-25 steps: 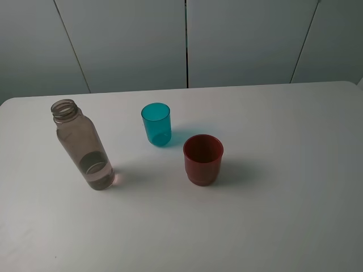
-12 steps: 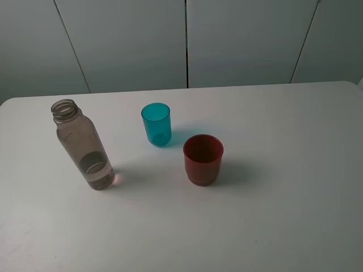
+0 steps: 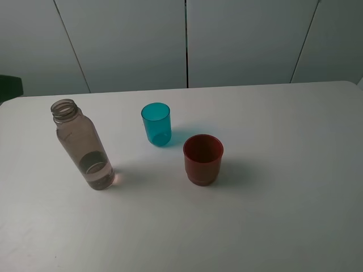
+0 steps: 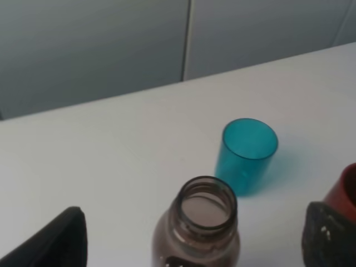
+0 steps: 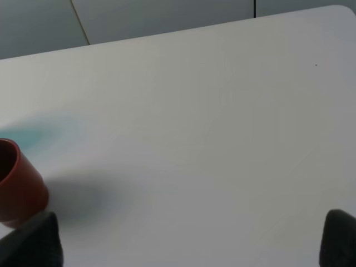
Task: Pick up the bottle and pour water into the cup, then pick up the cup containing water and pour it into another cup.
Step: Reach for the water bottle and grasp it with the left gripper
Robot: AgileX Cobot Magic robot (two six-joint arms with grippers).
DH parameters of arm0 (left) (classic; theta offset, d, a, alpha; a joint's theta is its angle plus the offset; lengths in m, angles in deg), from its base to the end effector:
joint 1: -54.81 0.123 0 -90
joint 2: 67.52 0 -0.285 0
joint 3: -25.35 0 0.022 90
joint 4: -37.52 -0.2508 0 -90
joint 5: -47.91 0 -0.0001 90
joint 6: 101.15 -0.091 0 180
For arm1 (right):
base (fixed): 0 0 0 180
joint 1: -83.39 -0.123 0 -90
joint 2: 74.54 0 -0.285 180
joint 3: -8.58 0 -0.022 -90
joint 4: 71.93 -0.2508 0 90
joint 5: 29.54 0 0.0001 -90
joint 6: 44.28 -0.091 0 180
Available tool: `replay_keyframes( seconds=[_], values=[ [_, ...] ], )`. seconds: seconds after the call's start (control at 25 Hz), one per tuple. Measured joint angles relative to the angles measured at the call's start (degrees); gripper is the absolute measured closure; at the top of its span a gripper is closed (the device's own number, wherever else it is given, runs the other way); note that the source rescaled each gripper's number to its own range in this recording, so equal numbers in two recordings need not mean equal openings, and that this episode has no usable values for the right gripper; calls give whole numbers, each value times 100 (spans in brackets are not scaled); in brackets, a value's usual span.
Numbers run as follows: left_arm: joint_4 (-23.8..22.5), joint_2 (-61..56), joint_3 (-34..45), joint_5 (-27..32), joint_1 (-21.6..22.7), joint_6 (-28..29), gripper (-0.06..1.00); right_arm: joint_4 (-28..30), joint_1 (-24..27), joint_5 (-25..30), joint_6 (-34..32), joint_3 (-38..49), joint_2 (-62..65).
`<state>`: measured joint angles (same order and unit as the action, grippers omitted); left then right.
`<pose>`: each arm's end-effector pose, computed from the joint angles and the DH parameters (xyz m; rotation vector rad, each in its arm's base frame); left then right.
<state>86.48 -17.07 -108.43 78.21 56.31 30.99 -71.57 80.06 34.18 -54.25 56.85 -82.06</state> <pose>0.1455 -0.0309 0.2964 0.2694 2.0141 -0.3497 -0.0083 -0.0010 0.2746 0.1215 2.0850 0.1335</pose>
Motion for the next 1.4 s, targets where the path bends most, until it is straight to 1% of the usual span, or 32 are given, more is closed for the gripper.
replay_keyframes(
  seconds=[0.08,0.16,0.28,0.4,0.48,0.56,0.64,0.72,0.88,0.96,1.04,1.12,1.2,1.28,1.4],
  values=[
    [363,509,159,-330,-112,-375,1,0,0,0,0,0,0],
    [536,879,465,-1107,-465,-723,1,0,0,0,0,0,0],
    [623,1087,974,-2466,-1416,-901,1,0,0,0,0,0,0],
    [509,1145,1326,-3621,-2482,-931,1,0,0,0,0,0,0],
    [486,1253,1434,-4094,-2955,-931,1,0,0,0,0,0,0],
    [486,1380,1476,-4280,-3250,-911,1,0,0,0,0,0,-4],
    [447,1482,1587,-4498,-3370,-678,1,0,0,0,0,0,-4],
    [174,1553,1765,-4917,-3394,-89,1,0,0,0,0,0,-4],
    [-842,1657,2162,-5795,-3403,1363,1,0,0,0,0,0,-4],
    [-1390,1791,2296,-6157,-3403,1977,1,0,0,0,0,0,-4],
    [-1796,1943,2364,-6491,-3403,2594,1,0,0,0,0,0,-4],
    [-2233,2094,2397,-6723,-3403,2950,1,0,0,0,0,0,-4],
    [-2546,2222,2397,-6973,-3403,3126,1,0,0,0,0,0,-4],
    [-2669,2343,2397,-7173,-3403,3191,1,0,0,0,0,0,-4],
    [-2678,2515,2397,-7367,-3403,3228,1,0,0,0,0,0,-4]
  ],
)
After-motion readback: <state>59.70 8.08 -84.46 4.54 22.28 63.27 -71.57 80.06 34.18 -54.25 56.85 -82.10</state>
